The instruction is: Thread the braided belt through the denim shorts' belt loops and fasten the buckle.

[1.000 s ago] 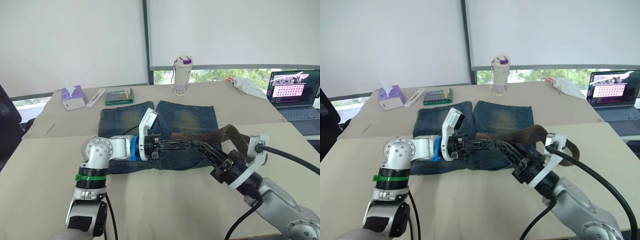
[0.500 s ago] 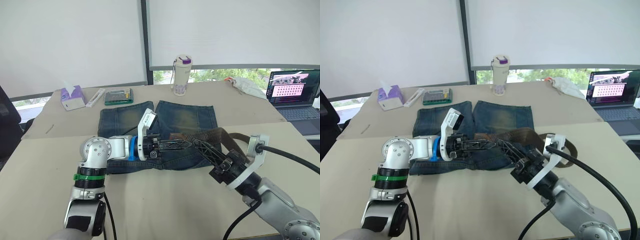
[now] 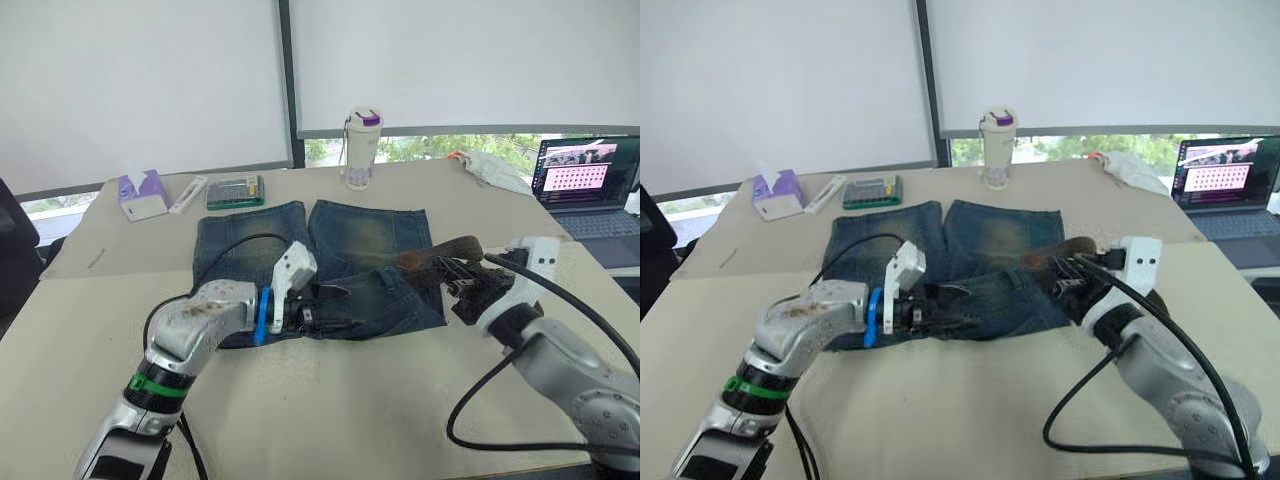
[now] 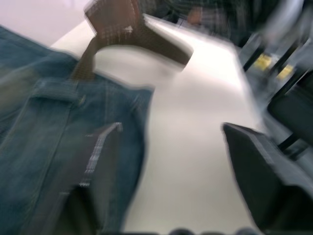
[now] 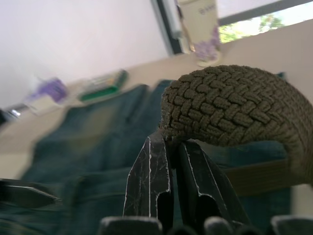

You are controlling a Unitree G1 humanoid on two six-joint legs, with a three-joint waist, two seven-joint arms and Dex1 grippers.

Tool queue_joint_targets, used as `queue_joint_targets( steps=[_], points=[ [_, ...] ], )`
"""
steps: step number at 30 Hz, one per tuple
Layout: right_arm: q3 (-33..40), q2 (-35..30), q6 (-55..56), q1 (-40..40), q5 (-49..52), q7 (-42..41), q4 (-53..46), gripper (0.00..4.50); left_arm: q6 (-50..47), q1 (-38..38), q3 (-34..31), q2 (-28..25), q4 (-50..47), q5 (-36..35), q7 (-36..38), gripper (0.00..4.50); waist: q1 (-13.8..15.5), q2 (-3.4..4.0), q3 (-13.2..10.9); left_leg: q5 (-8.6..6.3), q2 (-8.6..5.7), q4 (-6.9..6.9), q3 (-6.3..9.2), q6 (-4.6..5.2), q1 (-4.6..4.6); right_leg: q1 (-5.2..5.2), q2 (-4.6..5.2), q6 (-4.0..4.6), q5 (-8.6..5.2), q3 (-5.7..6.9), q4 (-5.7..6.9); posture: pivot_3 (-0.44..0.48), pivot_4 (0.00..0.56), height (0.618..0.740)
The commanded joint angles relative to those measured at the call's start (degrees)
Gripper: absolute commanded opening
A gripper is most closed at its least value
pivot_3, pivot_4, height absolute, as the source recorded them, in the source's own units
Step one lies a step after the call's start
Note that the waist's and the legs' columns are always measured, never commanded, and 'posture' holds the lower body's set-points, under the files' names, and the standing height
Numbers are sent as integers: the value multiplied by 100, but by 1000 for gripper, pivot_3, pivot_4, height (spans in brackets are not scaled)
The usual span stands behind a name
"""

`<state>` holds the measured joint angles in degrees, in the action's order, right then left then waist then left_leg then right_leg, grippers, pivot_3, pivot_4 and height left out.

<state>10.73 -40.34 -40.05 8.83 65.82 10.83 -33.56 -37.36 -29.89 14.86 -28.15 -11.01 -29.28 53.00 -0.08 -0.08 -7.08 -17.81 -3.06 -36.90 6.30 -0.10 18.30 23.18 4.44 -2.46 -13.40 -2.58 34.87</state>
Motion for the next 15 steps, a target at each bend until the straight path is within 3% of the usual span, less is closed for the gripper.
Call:
queue_joint_targets(
  steps=[1, 15],
  points=[
    [-140, -85, -293, 496, -371, -292, 468, 0, 679, 159, 147, 10, -134, 459, 29, 3807, 0, -7, -4, 0, 0, 0, 0, 6, 0, 0, 0, 3, 2, 0, -2, 0, 150, 740],
    [-1268, 257, -851, 1629, -2149, -1944, 2531, 0, 792, 664, -77, 148, -169, 632, -338, 3807, -37, -10, -6, 0, 0, -3, 2, 18, -4, -2, -2, 3, 4, 11, 5, 0, 150, 740]
  ],
)
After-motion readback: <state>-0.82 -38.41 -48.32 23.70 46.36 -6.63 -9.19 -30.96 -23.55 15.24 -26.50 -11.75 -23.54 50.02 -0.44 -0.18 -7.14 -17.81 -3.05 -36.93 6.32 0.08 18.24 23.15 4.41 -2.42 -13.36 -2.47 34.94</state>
